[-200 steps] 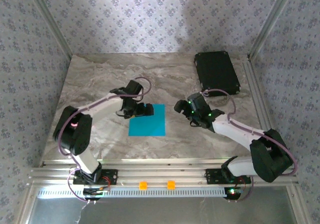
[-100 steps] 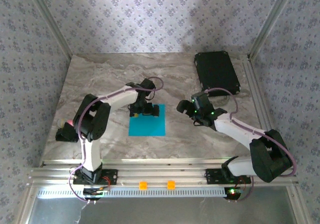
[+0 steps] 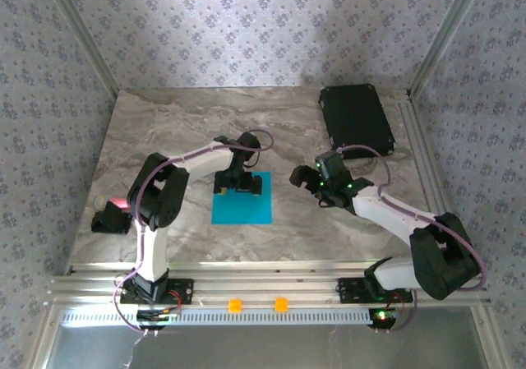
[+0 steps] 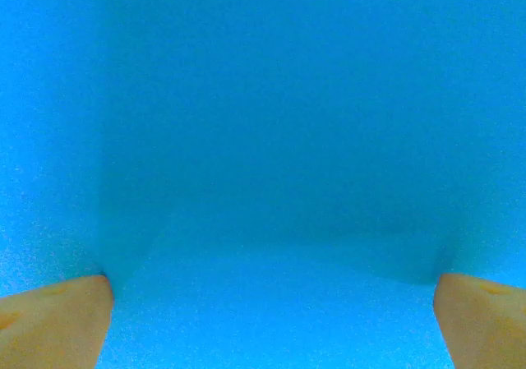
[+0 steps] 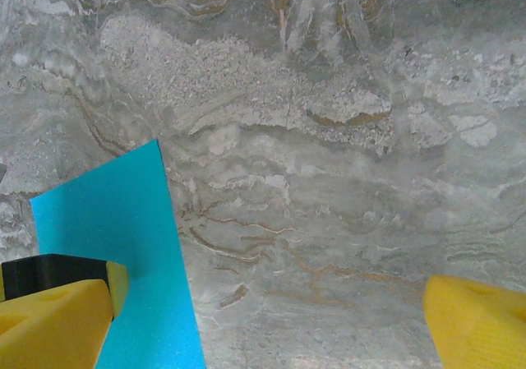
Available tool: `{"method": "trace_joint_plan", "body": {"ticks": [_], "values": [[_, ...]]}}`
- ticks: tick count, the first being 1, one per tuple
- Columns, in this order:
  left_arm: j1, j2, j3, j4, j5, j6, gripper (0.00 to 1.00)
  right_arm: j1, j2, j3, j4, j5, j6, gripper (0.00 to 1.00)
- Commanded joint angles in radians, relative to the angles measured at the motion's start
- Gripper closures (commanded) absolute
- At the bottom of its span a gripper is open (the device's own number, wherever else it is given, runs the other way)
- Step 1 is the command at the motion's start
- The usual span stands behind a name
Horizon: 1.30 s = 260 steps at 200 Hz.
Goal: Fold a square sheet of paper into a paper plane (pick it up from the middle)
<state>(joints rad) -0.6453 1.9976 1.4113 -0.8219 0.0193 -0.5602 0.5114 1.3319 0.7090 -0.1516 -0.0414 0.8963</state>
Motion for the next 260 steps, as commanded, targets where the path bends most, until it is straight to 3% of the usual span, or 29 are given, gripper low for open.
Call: {"method": "trace_joint_plan", "body": {"ticks": [1,197,260], "values": [[-0.013,0.011,0.027,-0.039,-0.029,-0.031,0.00,-0.007,0.021,0.006,-0.034,-0.027,-0.013,0.01],[-0.048,0.081,-0.072,0.032,-0.015,-0.063,0.06,-0.007,0.008,-0.001,-0.071,-0.038,-0.009,0.01],[-0.062,-0.014,-0.081,0.076,-0.024,-0.056,0.26,-0.005,-0.015,-0.009,-0.082,-0.023,0.007,0.01]]}}
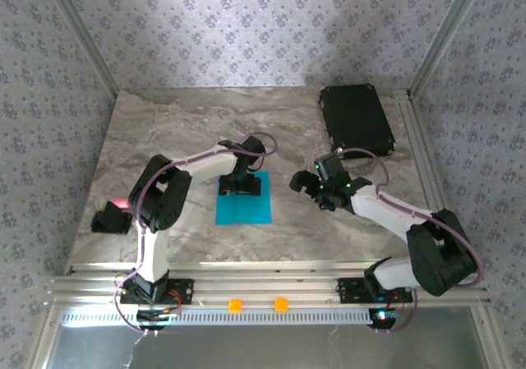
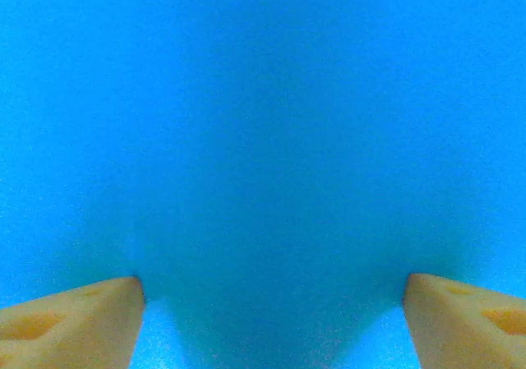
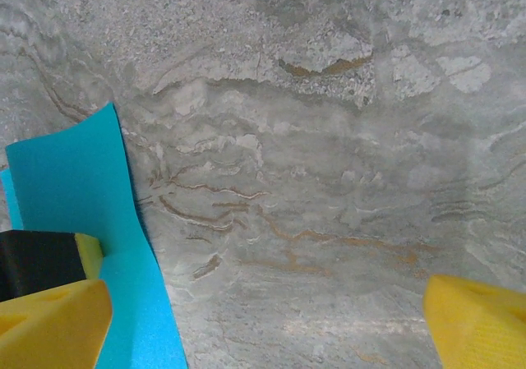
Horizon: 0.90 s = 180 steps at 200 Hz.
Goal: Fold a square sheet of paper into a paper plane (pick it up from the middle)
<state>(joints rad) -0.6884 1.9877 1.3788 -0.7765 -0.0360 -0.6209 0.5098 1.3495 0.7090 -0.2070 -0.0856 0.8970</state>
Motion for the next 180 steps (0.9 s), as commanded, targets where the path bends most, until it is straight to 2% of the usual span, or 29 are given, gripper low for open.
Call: {"method": "trace_joint_plan", "body": {"ticks": [1,42,96,132,152,180], "values": [[-0.020,-0.009,-0.049,0.032,0.031,0.004,0.26,-0.004,-0.035,-0.010,-0.027,0.022,0.005,0.01],[-0.019,-0.121,-0.091,0.092,0.036,-0.004,0.49,-0.005,-0.061,-0.022,-0.041,0.048,0.030,0.01],[-0.016,-0.244,-0.132,0.179,0.085,-0.052,0.55,-0.048,-0.135,-0.082,-0.066,0.067,0.107,0.01],[-0.015,-0.310,-0.145,0.250,0.205,-0.089,0.56,-0.103,-0.233,-0.136,-0.088,0.067,0.122,0.01],[-0.011,-0.339,-0.179,0.343,0.290,-0.119,0.56,-0.134,-0.301,-0.176,-0.084,0.066,0.138,0.01],[-0.001,-0.339,-0.214,0.439,0.386,-0.164,0.56,-0.144,-0.374,-0.226,0.017,0.062,0.112,0.03]]}}
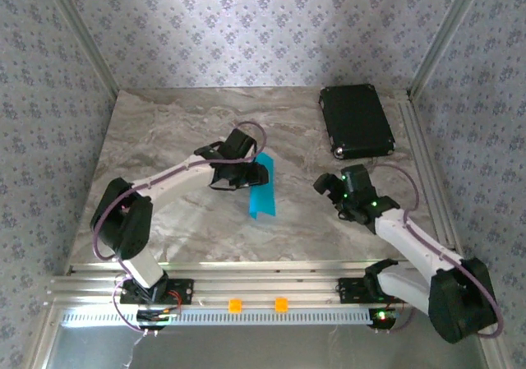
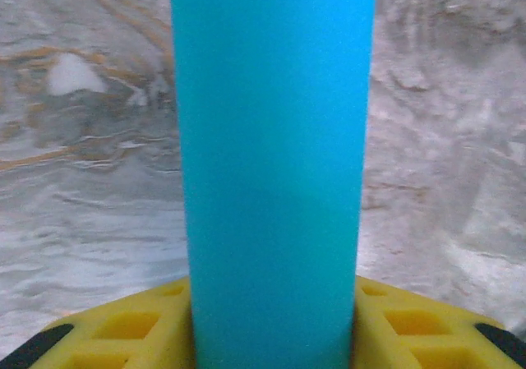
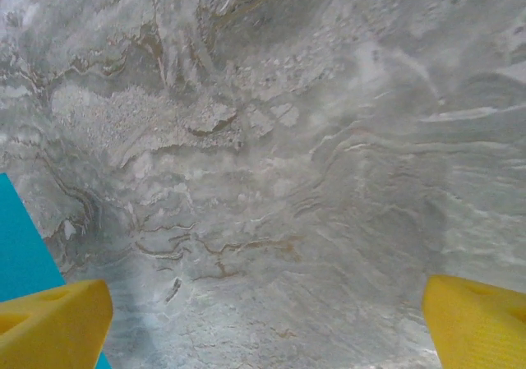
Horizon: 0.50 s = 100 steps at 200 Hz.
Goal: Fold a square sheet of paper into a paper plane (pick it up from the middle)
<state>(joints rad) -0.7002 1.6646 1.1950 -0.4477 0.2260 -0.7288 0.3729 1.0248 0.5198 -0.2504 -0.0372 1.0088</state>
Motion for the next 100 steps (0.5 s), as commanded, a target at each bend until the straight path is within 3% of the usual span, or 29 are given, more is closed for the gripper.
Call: {"method": "trace_joint_plan", "body": {"ticks": [1,100], "values": [[0.011,-0.016,-0.031,0.114,0.125,-0.058,0.56,-0.008,-0.050,-0.037,0.064,0.011,0.001,0.04],[0.014,0.084,-0.134,0.422,0.271,-0.237,0.56,-0.008,0.000,-0.037,0.137,-0.100,-0.021,0.03]]}}
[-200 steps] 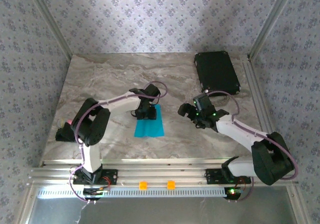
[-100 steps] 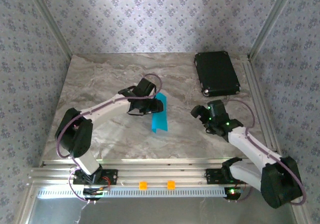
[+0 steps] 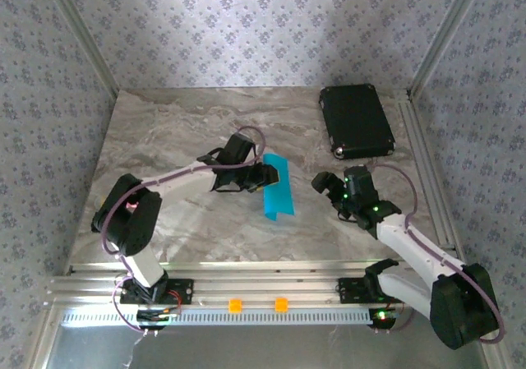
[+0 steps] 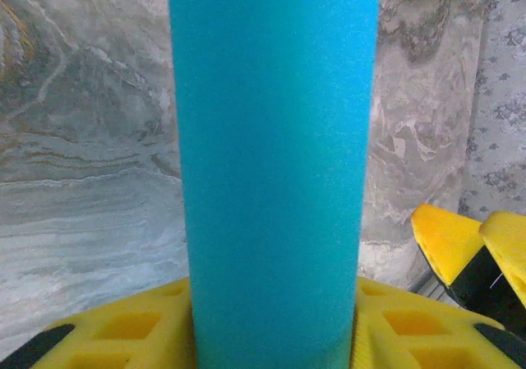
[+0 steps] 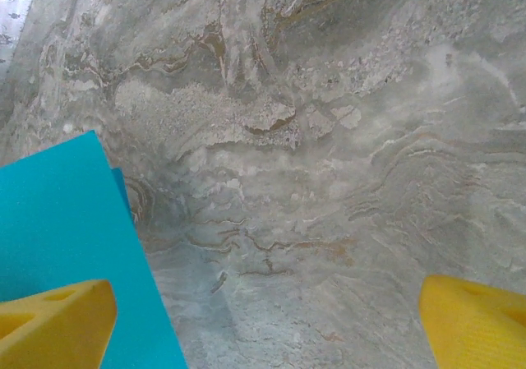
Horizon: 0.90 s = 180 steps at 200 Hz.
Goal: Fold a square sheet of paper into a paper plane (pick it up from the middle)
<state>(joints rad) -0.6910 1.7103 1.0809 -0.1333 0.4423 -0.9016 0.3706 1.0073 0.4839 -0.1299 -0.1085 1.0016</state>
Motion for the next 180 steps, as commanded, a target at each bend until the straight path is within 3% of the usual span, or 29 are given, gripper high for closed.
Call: {"method": "trace_joint_plan", "body": {"ticks": [1,67,127,180], "values": [[0.005,0.040,-0.021,0.108,0.055,-0.065,0.56,-0.006,0.018,-0.002,0.017,-0.031,-0.014,0.03],[0.004,0.127,-0.035,0.154,0.089,-0.076,0.56,-0.006,0.057,-0.005,0.103,-0.076,-0.038,0.02],[0.004,0.186,-0.022,0.114,0.102,-0.038,0.55,-0.003,0.153,0.055,0.059,-0.108,-0.018,0.01],[0.007,0.163,0.035,-0.084,0.005,0.087,0.40,0.019,0.169,0.070,0.079,-0.092,-0.038,0.02]]}}
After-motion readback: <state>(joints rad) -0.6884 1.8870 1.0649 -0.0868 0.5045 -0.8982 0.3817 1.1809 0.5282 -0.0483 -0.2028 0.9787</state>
